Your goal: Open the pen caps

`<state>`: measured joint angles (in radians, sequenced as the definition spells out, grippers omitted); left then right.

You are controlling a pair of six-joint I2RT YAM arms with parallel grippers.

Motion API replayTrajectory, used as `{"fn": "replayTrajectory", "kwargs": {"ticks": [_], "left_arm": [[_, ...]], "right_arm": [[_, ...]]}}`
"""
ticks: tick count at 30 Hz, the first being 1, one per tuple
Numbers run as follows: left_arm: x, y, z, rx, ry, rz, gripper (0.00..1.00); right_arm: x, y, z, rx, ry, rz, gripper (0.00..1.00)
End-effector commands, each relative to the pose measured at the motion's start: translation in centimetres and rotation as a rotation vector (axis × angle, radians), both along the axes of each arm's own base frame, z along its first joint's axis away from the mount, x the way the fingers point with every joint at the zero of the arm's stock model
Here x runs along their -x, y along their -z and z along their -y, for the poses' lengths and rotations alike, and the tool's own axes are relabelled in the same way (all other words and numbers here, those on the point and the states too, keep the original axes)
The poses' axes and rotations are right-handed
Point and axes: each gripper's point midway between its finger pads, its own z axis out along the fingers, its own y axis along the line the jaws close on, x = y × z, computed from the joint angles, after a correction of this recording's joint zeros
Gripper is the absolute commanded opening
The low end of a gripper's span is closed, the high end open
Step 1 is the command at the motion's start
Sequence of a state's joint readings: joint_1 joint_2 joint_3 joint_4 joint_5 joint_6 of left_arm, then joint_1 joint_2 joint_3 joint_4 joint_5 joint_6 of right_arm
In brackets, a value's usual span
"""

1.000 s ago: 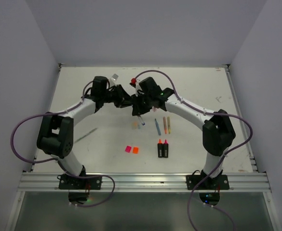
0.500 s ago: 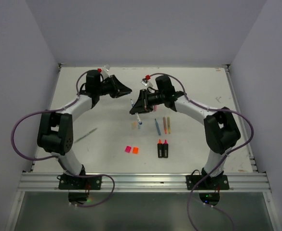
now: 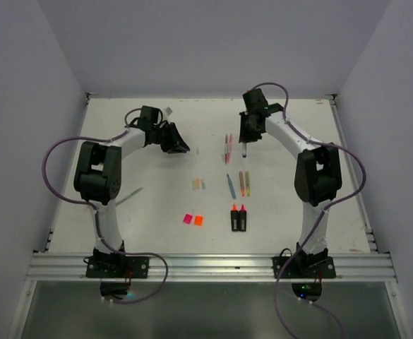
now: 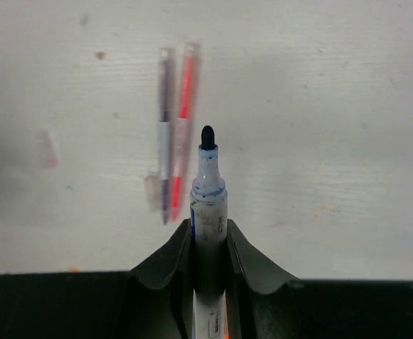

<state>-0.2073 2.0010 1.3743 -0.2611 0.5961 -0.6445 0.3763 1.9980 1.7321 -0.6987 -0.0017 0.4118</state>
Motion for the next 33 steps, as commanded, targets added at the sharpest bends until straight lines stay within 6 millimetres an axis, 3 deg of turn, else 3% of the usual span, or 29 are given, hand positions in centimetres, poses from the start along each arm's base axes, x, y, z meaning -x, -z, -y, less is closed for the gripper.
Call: {"fn": "replayTrajectory", "kwargs": {"ticks": [1, 7, 18, 25, 33], "left_arm": [[0.1, -0.1, 0.8, -0.027, 0.057, 0.037, 0.04], [0.2, 1.3, 1.5, -0.031, 0.07, 0.018, 0.13], [0.0, 3.4, 1.0, -0.062, 0.047, -0.018, 0.21], [-0.7, 4.9, 0.6, -0.081, 0.032, -0.045, 0.28], [-1.0, 6.2, -0.1, -0.102, 0.029, -0.074, 0.37]], "right_arm": [[-0.5, 2.0, 2.9, 0.179, 0.019, -0.022, 0.0], [-2.4, 5.7, 2.5, 0.188, 0.012, -0.04, 0.0], [-5.6, 8.0, 1.8, 0.134, 0.042, -0.043, 0.0], [-5.9, 9.5, 1.3, 0.121, 0.039, -0.078, 0.0], [-5.5, 10.2, 1.4, 0.124, 0.037, -0.101, 0.11]]}}
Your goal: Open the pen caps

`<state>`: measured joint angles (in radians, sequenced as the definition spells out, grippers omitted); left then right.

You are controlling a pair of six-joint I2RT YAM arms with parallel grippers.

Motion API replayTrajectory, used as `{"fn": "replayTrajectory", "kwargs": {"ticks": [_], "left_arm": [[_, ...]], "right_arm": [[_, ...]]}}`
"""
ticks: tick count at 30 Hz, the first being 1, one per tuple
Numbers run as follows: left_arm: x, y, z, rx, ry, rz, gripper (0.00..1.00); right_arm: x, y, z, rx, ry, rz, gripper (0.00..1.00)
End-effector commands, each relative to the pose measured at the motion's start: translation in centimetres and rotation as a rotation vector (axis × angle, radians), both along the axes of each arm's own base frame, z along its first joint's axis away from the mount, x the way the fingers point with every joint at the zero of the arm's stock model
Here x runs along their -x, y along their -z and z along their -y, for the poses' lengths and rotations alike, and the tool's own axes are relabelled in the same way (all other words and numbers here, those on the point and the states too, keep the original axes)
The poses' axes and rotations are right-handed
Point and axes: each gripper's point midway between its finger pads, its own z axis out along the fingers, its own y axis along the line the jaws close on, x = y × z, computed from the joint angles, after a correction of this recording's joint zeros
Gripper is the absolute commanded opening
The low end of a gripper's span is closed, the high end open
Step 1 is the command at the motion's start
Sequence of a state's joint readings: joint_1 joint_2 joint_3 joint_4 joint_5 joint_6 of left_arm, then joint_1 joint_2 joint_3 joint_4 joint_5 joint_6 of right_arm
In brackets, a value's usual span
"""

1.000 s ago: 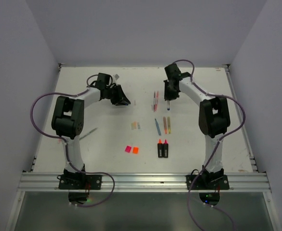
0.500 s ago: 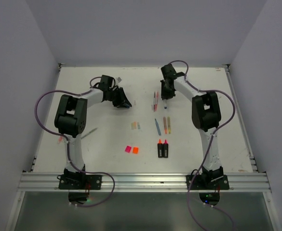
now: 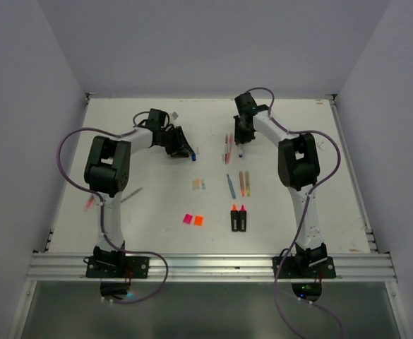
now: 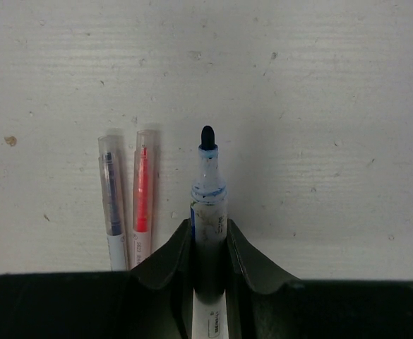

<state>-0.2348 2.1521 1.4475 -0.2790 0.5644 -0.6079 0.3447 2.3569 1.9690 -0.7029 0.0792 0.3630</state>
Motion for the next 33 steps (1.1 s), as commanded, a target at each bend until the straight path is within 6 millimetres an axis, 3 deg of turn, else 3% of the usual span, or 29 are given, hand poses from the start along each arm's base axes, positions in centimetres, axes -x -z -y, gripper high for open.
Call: {"fn": "replayTrajectory", "kwargs": {"ticks": [1, 5, 9, 14, 15, 17, 18, 22, 24, 25, 27, 29, 30, 32, 33], "left_arm": [[-0.4, 1.3, -1.1, -0.045, -0.006, -0.012, 0.38], [-0.4, 1.4, -1.8, -0.058, -0.025, -0.017, 0.4], [-0.2, 0.9, -2.6, -0.058, -0.038, 0.0, 0.44], [-0.5, -3.5, -3.2, -0.069, -0.03, 0.111, 0.49], [-0.7, -5.4, -3.4, -0.073, -0.028, 0.162, 0.5], [-0.4, -7.4, -3.9, -0.096, -0.032, 0.203, 0.54], [-0.4, -9.6, -4.2, -0.107, -0.031, 0.259, 0.55], [0.6, -13.1, -7.2, -0.25, -0.1, 0.327, 0.61], [2.4, -13.0, -8.9, -0.341, -0.11, 0.291, 0.62], [3.0, -13.8, -10.5, -0.41, -0.151, 0.303, 0.63], [5.9, -13.1, -12.7, -0.506, -0.174, 0.253, 0.64], [7.8, -12.2, -15.1, -0.614, -0.23, 0.216, 0.65], [9.4, -10.6, -15.9, -0.646, -0.243, 0.171, 0.65], [11.0, -10.3, -17.0, -0.679, -0.286, 0.172, 0.63], [12.5, -8.7, -17.4, -0.695, -0.289, 0.132, 0.63]], "right_arm": [[-0.1, 0.5, 0.0, -0.009, 0.008, -0.015, 0.11], [0.4, 0.9, 0.1, -0.006, 0.013, -0.03, 0.16], [0.7, 0.5, 0.2, -0.005, 0.011, -0.028, 0.34], [0.8, -0.6, 0.4, -0.009, 0.01, -0.004, 0.49], [0.8, -0.9, 0.4, -0.007, 0.01, 0.002, 0.5], [0.8, -1.3, 0.5, -0.007, 0.012, 0.01, 0.52], [0.7, -2.2, 0.5, -0.009, 0.016, 0.029, 0.52], [1.0, -4.8, 1.0, -0.001, 0.031, 0.055, 0.53], [1.5, -5.8, 1.0, -0.012, 0.033, 0.055, 0.53], [2.1, -7.4, 0.4, -0.043, 0.017, 0.068, 0.53], [3.6, -7.8, 0.0, -0.062, -0.001, 0.051, 0.54], [5.4, -8.9, -1.0, -0.086, -0.046, 0.054, 0.54], [5.9, -9.1, -1.3, -0.091, -0.065, 0.054, 0.54], [7.6, -9.4, -2.1, -0.12, -0.109, 0.044, 0.54], [8.2, -9.4, -2.3, -0.133, -0.12, 0.039, 0.54]]}}
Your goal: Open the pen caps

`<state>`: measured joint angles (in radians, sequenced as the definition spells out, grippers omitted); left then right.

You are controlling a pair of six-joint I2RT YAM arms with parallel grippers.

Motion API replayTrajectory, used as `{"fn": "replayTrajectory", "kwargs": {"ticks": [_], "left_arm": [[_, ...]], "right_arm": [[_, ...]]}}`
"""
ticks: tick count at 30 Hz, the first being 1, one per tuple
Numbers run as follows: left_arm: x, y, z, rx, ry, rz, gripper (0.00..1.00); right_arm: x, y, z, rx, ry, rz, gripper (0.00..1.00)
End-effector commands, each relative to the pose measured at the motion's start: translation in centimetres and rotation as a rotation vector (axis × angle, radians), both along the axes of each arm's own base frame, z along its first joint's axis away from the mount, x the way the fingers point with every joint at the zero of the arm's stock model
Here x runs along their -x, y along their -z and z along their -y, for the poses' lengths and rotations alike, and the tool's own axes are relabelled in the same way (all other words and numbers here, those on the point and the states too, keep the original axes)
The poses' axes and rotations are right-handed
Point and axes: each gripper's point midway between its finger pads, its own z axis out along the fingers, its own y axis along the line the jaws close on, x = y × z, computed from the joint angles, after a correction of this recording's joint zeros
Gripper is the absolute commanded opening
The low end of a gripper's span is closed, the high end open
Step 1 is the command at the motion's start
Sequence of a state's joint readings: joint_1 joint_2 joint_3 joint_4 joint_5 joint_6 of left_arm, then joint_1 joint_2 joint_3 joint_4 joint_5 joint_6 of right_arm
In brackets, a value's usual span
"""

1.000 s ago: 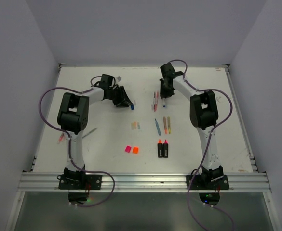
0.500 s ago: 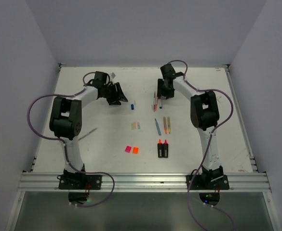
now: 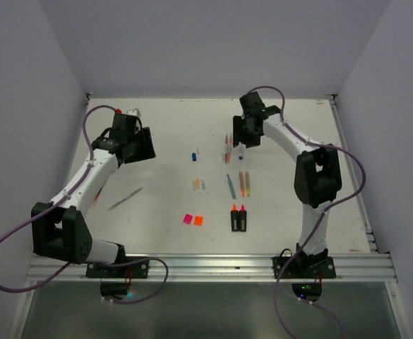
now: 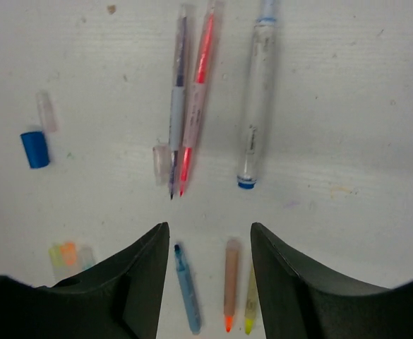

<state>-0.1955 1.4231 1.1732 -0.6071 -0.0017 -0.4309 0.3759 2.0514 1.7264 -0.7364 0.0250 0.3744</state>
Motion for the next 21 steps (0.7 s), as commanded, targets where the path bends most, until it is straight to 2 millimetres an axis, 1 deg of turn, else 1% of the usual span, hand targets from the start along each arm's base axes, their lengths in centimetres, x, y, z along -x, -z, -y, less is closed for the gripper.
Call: {"fn": "replayTrajectory", "kwargs": {"ticks": [1, 2, 3, 4, 5, 6, 7, 8, 10, 13, 16, 17, 18, 21], "left_arm": [[5.1, 4.3, -4.5, -0.172, -0.13, -0.135, 0.62], [5.4, 4.6, -4.8, -0.179, -0.135, -0.129, 0.62], [6.4, 5.6, -5.1, -0.204, -0.119, -0.15, 0.61], [6.8, 5.4, -5.6, -0.222, -0.126, -0.142, 0.62], [7.2, 5.7, -5.9, -0.239, -0.122, -0.151, 0.62], [7.5, 6.0, -6.1, -0.269, -0.085, -0.165, 0.62], [7.5, 5.9, -6.3, -0.285, -0.073, -0.176, 0.62], [7.2, 5.6, -6.3, -0.311, -0.023, -0.176, 0.62], [6.8, 5.7, -5.9, -0.311, 0.036, -0.171, 0.63], [6.2, 5.9, -5.5, -0.331, 0.138, -0.155, 0.62], [6.3, 7.1, -4.9, -0.323, 0.258, -0.153, 0.62], [6.8, 7.9, -5.2, -0.351, 0.319, -0.169, 0.62], [6.8, 8.4, -5.2, -0.357, 0.339, -0.174, 0.62], [6.8, 9.0, -4.4, -0.318, 0.435, -0.16, 0.63]], "right_arm": [[2.4, -3.0, -2.2, -0.09, -0.085, 0.033, 0.54], [3.5, -3.0, -2.4, -0.111, -0.093, 0.02, 0.54], [3.8, -3.1, -2.5, -0.122, -0.1, 0.022, 0.54], [4.0, -3.3, -2.9, -0.132, -0.112, 0.033, 0.54], [4.5, -2.9, -2.9, -0.133, -0.117, 0.024, 0.54], [4.7, -3.3, -3.1, -0.145, -0.126, 0.032, 0.54], [5.0, -3.3, -3.3, -0.15, -0.132, 0.026, 0.54], [5.2, -3.2, -3.3, -0.152, -0.134, 0.022, 0.54], [5.6, -3.3, -3.6, -0.156, -0.141, 0.016, 0.54], [6.0, -4.1, -4.1, -0.156, -0.16, 0.027, 0.54], [6.5, -4.6, -4.3, -0.161, -0.173, 0.036, 0.55], [6.8, -4.4, -4.2, -0.162, -0.174, 0.029, 0.55], [7.0, -4.3, -4.2, -0.16, -0.174, 0.025, 0.55], [7.5, -4.2, -4.0, -0.16, -0.177, 0.012, 0.55]]}}
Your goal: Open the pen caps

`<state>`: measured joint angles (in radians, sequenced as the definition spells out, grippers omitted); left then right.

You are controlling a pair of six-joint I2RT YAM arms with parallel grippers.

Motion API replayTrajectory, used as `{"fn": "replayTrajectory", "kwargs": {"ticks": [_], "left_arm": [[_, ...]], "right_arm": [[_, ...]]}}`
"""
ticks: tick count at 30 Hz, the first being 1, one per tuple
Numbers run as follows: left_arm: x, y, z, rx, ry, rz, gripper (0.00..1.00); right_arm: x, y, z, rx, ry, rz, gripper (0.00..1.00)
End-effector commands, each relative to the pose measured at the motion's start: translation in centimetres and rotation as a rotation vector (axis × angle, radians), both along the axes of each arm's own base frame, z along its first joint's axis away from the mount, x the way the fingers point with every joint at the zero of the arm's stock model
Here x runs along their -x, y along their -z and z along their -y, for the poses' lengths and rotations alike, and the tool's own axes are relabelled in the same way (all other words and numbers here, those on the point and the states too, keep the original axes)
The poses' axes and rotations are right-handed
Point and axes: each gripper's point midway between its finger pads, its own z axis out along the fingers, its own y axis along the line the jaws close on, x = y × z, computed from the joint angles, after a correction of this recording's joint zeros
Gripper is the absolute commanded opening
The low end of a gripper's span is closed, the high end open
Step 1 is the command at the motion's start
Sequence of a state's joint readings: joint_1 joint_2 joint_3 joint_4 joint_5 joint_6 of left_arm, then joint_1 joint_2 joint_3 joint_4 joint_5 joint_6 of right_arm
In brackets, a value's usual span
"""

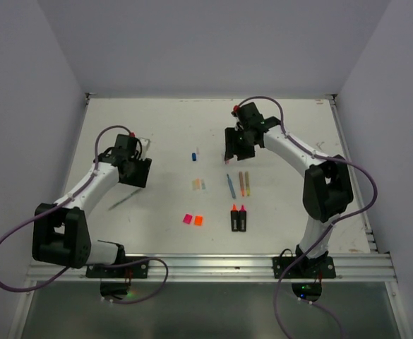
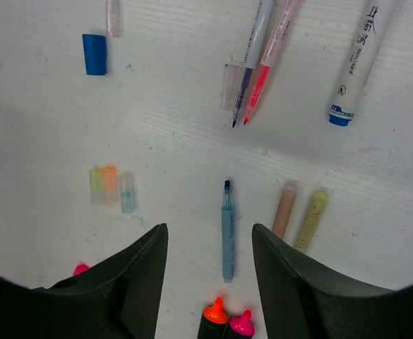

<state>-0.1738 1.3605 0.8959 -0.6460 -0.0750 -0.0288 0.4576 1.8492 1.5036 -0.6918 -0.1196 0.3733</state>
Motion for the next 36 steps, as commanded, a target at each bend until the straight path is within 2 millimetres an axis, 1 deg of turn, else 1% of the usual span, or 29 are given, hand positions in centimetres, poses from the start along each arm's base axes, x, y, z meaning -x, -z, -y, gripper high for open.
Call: {"fn": "replayTrajectory", "kwargs": {"ticks": [1, 2, 3, 4, 5, 6, 7, 8, 9, 11, 12, 13, 14, 16, 20, 22, 24, 29, 32, 35, 36], "left_arm": [[-0.6, 0.7, 1.7, 0.094, 0.207, 0.006, 0.62], [-0.7, 0.7, 1.8, 0.097, 0.239, -0.005, 0.61], [-0.8, 1.2, 1.7, 0.093, 0.247, -0.024, 0.61], [-0.7, 1.4, 1.2, 0.064, 0.253, -0.04, 0.61], [-1.0, 1.5, 0.7, 0.028, 0.301, -0.046, 0.6], [-1.0, 2.1, 0.3, 0.002, 0.313, -0.064, 0.6], [-1.3, 2.2, -0.5, -0.043, 0.304, -0.063, 0.59], [-1.5, 2.1, -0.5, -0.047, 0.309, -0.069, 0.59], [-1.4, 2.6, -0.4, -0.038, 0.313, -0.093, 0.56], [-0.7, 3.3, -0.5, -0.032, 0.316, -0.115, 0.55], [-0.6, 3.3, -0.7, -0.045, 0.312, -0.108, 0.55], [-0.6, 3.4, -1.8, -0.081, 0.29, -0.105, 0.55], [-0.3, 3.9, -2.1, -0.089, 0.296, -0.105, 0.55], [-0.1, 4.2, -3.1, -0.088, 0.266, -0.106, 0.55], [0.5, 5.0, -3.3, -0.087, 0.263, -0.121, 0.54], [0.6, 4.9, -4.2, -0.138, 0.251, -0.11, 0.54], [0.6, 5.1, -4.5, -0.158, 0.254, -0.092, 0.54], [1.2, 6.1, -4.2, -0.144, 0.271, -0.105, 0.49], [1.5, 6.5, -4.3, -0.15, 0.271, -0.109, 0.43], [2.1, 7.2, -4.1, -0.134, 0.282, -0.127, 0.25], [2.1, 7.4, -4.0, -0.131, 0.288, -0.133, 0.16]], "right_arm": [[0.7, -2.4, -0.3, -0.041, -0.023, 0.039, 0.55], [0.8, -2.6, -0.3, -0.042, -0.025, 0.044, 0.55], [0.9, -2.8, -0.3, -0.044, -0.025, 0.041, 0.55], [1.0, -3.0, -0.3, -0.046, -0.026, 0.041, 0.55], [1.1, -3.3, -0.3, -0.05, -0.028, 0.042, 0.55], [1.2, -3.4, -0.3, -0.052, -0.028, 0.037, 0.55], [1.3, -3.5, -0.3, -0.055, -0.025, 0.035, 0.55], [1.5, -3.5, -0.2, -0.054, -0.027, 0.032, 0.55], [1.7, -3.7, -0.2, -0.06, -0.027, 0.031, 0.55], [2.3, -3.4, 0.0, -0.054, -0.027, 0.016, 0.56], [2.4, -3.8, 0.0, -0.059, -0.026, 0.029, 0.56], [2.5, -3.8, 0.1, -0.059, -0.025, 0.029, 0.56], [2.8, -3.4, 0.3, -0.054, -0.024, 0.021, 0.56], [2.9, -3.3, 0.4, -0.054, -0.023, 0.023, 0.56], [3.0, -3.1, 0.4, -0.053, -0.024, 0.018, 0.56], [3.0, -3.1, 0.3, -0.056, -0.024, 0.02, 0.56], [3.0, -2.9, 0.3, -0.057, -0.024, 0.015, 0.56], [3.0, -2.5, 0.2, -0.058, -0.025, 0.006, 0.56], [3.0, -2.4, 0.3, -0.052, -0.023, 0.008, 0.56], [2.9, -2.3, 0.4, -0.043, -0.023, 0.01, 0.56], [2.8, -2.4, 0.5, -0.04, -0.022, 0.013, 0.56]]}}
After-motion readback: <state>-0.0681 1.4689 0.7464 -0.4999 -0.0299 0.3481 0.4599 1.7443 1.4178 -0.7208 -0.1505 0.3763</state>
